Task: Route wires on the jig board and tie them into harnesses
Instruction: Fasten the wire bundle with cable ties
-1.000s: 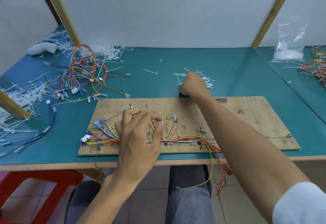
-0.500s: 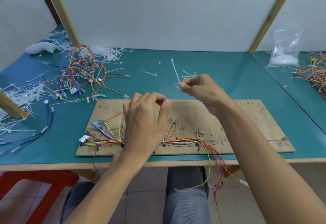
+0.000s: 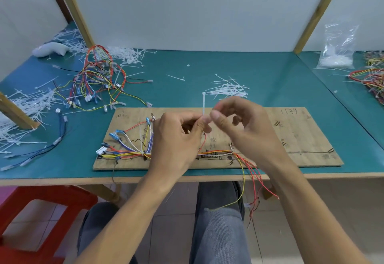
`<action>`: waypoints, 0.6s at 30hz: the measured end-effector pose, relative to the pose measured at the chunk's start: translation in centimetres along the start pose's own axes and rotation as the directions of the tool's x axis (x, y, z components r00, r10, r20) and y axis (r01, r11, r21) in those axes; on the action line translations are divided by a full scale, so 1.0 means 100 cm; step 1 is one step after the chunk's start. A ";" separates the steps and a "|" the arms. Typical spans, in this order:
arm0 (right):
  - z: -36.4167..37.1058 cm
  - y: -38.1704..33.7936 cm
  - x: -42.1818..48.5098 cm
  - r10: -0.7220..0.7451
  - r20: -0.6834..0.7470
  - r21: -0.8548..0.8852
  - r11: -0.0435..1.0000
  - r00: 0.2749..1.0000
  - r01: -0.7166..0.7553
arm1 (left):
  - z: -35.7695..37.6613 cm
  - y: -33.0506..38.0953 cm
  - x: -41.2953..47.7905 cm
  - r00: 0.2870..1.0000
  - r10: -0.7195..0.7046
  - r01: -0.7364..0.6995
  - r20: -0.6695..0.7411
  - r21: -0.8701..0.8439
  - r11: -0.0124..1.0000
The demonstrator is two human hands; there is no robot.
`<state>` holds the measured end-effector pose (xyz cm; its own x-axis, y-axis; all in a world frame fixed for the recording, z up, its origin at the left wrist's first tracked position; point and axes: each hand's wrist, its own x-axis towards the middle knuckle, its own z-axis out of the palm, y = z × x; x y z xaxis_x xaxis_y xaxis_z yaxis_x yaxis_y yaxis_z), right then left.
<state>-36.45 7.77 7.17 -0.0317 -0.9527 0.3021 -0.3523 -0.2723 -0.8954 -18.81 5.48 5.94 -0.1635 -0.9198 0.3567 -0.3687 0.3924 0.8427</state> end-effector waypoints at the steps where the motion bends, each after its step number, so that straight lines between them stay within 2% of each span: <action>1: -0.005 -0.001 0.003 0.034 -0.010 0.098 0.995 0.999 -0.033 | 0.001 0.001 -0.004 0.999 -0.020 0.021 0.035 -0.025 0.999; 3: -0.012 -0.002 0.009 0.062 -0.009 0.156 0.986 0.998 -0.060 | 0.003 0.001 -0.011 0.994 -0.047 0.053 0.103 -0.054 0.997; 7: -0.014 0.003 0.012 0.048 0.065 0.136 0.989 0.997 -0.056 | 0.004 0.000 -0.016 0.979 -0.050 0.063 0.200 -0.062 0.996; 11: -0.015 0.012 0.005 0.086 0.065 0.230 0.968 0.994 -0.099 | 0.008 -0.003 -0.014 0.979 -0.058 0.076 0.196 -0.083 0.994; 14: -0.017 0.024 -0.004 0.122 0.090 0.207 0.969 0.988 -0.138 | 0.016 -0.005 -0.012 0.981 -0.038 0.052 0.191 -0.065 0.997; 16: -0.020 0.033 -0.007 0.119 0.075 0.174 0.976 0.990 -0.131 | 0.024 -0.006 -0.015 0.984 0.000 0.003 0.180 -0.017 1.000; 18: -0.023 0.043 -0.008 0.097 0.013 0.108 0.989 0.995 -0.098 | 0.030 -0.011 -0.016 0.982 0.032 -0.061 0.186 0.150 0.987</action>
<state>-40.08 7.66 3.85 -0.0530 -0.9763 0.2097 -0.2448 -0.1908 -0.9506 -20.92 6.57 3.25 -0.3428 -0.8894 0.3023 -0.4913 0.4440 0.7493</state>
